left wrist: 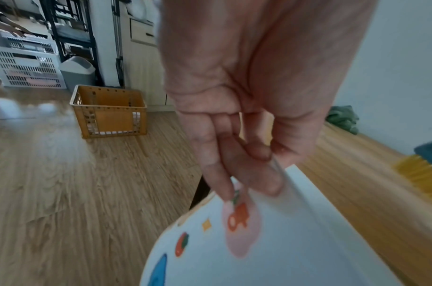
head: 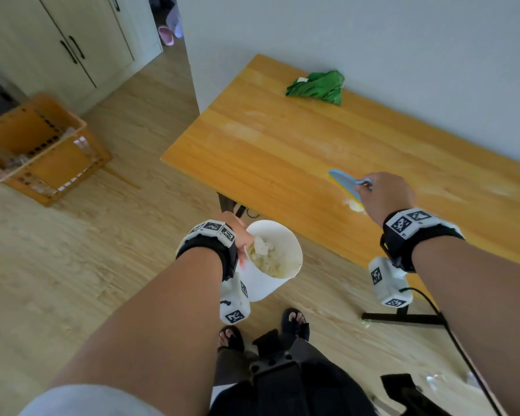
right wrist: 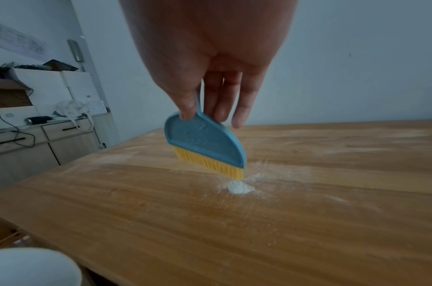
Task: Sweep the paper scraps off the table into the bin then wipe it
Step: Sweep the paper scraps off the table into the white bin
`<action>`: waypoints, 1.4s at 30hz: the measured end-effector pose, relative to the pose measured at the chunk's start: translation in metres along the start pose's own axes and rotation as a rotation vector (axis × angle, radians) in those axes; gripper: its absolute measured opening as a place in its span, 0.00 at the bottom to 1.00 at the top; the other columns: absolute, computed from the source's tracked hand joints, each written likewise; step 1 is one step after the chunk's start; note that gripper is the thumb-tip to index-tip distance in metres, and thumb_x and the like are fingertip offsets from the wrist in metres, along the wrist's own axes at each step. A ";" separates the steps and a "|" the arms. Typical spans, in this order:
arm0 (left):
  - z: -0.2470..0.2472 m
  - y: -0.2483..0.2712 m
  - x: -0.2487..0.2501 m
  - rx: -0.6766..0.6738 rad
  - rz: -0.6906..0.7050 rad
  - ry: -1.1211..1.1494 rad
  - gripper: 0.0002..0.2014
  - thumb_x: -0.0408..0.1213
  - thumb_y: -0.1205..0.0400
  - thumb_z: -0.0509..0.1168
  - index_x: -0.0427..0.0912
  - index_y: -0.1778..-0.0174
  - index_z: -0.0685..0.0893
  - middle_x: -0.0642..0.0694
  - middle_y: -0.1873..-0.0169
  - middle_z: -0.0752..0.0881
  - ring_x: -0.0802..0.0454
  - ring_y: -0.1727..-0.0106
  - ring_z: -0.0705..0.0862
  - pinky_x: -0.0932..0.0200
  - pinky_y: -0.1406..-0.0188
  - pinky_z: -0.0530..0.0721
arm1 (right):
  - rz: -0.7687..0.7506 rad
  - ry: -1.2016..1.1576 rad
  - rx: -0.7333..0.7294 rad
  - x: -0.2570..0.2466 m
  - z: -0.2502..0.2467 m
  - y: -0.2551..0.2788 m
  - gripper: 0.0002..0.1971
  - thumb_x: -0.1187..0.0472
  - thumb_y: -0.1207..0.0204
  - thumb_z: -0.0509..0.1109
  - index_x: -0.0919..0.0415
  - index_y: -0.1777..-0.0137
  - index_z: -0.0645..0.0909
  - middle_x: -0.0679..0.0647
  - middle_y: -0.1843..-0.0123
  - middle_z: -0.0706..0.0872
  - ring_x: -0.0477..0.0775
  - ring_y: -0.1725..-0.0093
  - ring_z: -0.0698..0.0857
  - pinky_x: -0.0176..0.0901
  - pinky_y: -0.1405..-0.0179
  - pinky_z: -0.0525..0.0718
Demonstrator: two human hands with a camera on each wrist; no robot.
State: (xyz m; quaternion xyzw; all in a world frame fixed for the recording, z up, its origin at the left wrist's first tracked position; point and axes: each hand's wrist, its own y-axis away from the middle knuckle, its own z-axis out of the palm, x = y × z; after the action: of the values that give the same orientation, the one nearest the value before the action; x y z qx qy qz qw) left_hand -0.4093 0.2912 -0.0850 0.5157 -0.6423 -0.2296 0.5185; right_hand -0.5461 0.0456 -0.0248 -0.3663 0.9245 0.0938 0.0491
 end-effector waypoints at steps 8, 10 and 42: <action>0.047 -0.020 0.028 -0.064 -0.070 0.017 0.19 0.28 0.20 0.61 0.38 0.32 0.76 0.30 0.67 0.91 0.36 0.58 0.93 0.39 0.44 0.87 | 0.128 0.025 0.083 0.047 -0.005 -0.024 0.14 0.55 0.18 0.63 0.52 0.38 0.87 0.57 0.51 0.90 0.59 0.66 0.84 0.42 0.72 0.80; 0.058 -0.030 0.034 -0.095 -0.075 0.042 0.28 0.27 0.18 0.60 0.35 0.20 0.66 0.31 0.65 0.91 0.37 0.59 0.93 0.39 0.46 0.87 | 0.136 0.018 0.053 0.055 -0.004 -0.030 0.14 0.55 0.17 0.63 0.55 0.40 0.88 0.58 0.54 0.90 0.60 0.66 0.84 0.47 0.71 0.84; 0.091 -0.068 0.050 -0.099 -0.038 0.183 0.31 0.26 0.17 0.59 0.43 0.17 0.62 0.32 0.52 0.91 0.41 0.58 0.93 0.41 0.45 0.89 | 0.011 -0.125 -0.202 0.033 0.006 -0.019 0.13 0.54 0.18 0.65 0.63 0.48 0.86 0.57 0.65 0.85 0.53 0.72 0.77 0.43 0.74 0.75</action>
State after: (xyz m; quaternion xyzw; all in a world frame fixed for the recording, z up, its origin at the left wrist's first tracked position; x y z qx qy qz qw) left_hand -0.4588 0.2003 -0.1523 0.5204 -0.5702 -0.2226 0.5955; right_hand -0.5565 0.0114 -0.0380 -0.3579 0.9074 0.2094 0.0688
